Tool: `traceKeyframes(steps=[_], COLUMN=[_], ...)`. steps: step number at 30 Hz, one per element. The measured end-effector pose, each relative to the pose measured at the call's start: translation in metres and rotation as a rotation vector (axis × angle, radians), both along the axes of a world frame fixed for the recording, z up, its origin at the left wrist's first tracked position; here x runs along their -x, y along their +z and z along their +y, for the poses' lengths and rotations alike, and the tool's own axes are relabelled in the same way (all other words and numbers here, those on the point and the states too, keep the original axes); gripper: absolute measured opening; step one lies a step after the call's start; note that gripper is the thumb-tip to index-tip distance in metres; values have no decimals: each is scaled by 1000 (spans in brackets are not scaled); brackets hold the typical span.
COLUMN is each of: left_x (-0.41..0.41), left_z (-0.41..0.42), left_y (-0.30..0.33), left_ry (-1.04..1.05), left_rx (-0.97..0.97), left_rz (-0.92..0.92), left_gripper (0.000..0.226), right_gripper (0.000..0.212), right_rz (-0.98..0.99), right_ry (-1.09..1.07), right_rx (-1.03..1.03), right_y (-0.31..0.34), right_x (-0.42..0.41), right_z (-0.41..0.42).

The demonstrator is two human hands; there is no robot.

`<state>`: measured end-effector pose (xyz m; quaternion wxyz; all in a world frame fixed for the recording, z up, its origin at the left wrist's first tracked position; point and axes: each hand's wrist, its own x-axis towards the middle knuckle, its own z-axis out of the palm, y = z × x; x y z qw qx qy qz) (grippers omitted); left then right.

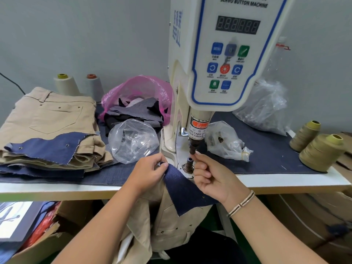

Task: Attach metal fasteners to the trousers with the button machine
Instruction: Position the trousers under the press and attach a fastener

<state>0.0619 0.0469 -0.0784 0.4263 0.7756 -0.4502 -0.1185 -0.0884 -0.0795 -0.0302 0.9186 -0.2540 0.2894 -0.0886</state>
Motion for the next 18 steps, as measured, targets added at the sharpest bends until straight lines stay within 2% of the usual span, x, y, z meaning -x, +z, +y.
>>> traceKeyframes(steps=[3,9,14,16,18], left_x=[0,0,-1,-2,-1], left_z=[0,-1,-1,-1,-4], left_y=[0,1,0,0,-1], left_ry=[0,2,9,1,3], left_rx=[6,2,10,10,-27], left_rz=[1,-9,3,24,68], left_gripper=[15,15,21,22,11], right_gripper=[18,25,29,28,30], right_rz=[-63,-104,-183,-176,-121], right_ry=[-15,-48,-180,-148,-62], right_rx=[-109,-200,-346,-314,-160], right_y=[4,13,12,16,21], right_x=[2,1,1,-5,-22], right_z=[2,9,31,44,59])
